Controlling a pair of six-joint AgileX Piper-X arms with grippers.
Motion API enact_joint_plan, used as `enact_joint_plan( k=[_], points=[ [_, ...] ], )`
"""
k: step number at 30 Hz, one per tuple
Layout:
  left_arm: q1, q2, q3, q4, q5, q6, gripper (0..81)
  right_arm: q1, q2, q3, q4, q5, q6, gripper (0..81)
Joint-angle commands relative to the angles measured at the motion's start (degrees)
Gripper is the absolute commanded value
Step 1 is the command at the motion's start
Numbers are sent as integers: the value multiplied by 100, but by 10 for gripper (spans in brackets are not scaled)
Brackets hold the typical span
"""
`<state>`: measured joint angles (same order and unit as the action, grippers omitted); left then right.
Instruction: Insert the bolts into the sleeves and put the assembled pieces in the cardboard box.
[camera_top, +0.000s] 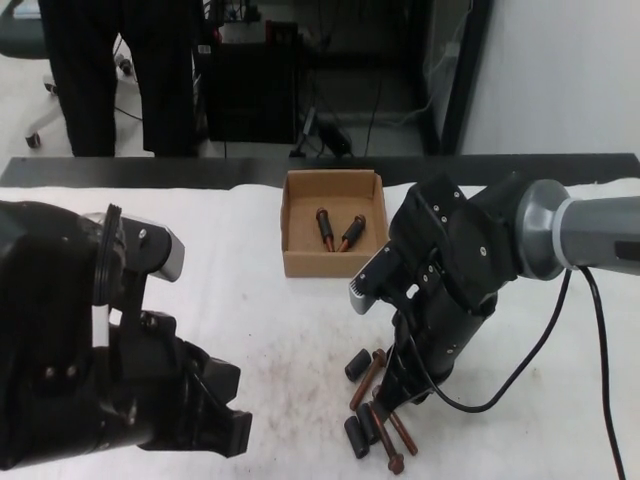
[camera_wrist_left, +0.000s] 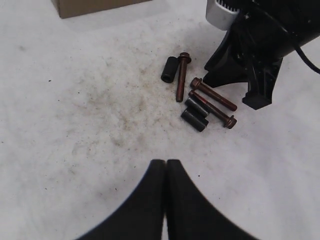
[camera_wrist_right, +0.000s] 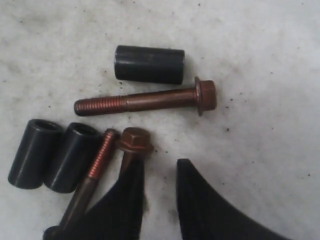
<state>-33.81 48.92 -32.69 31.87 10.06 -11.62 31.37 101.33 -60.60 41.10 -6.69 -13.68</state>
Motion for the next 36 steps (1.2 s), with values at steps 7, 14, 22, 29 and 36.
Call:
enact_joint_plan(
  k=[7,14,22,29,36],
  points=[
    [-26,-46,9,-132,-195,9,3,10,-15,-41,63,-358,228,228],
    [-26,-46,9,-132,-195,9,3,10,-15,-41,31,-358,226,228],
    [-26,-46,9,-132,-195,9,3,10,231,-41,15,-358,226,228],
    [-26,-46,9,-132,-214,9,3,10,363,-41,0,-239,215,228],
    [-26,-46,9,-132,-324,9,3,10,369,-41,-136,-204,215,228]
  ],
)
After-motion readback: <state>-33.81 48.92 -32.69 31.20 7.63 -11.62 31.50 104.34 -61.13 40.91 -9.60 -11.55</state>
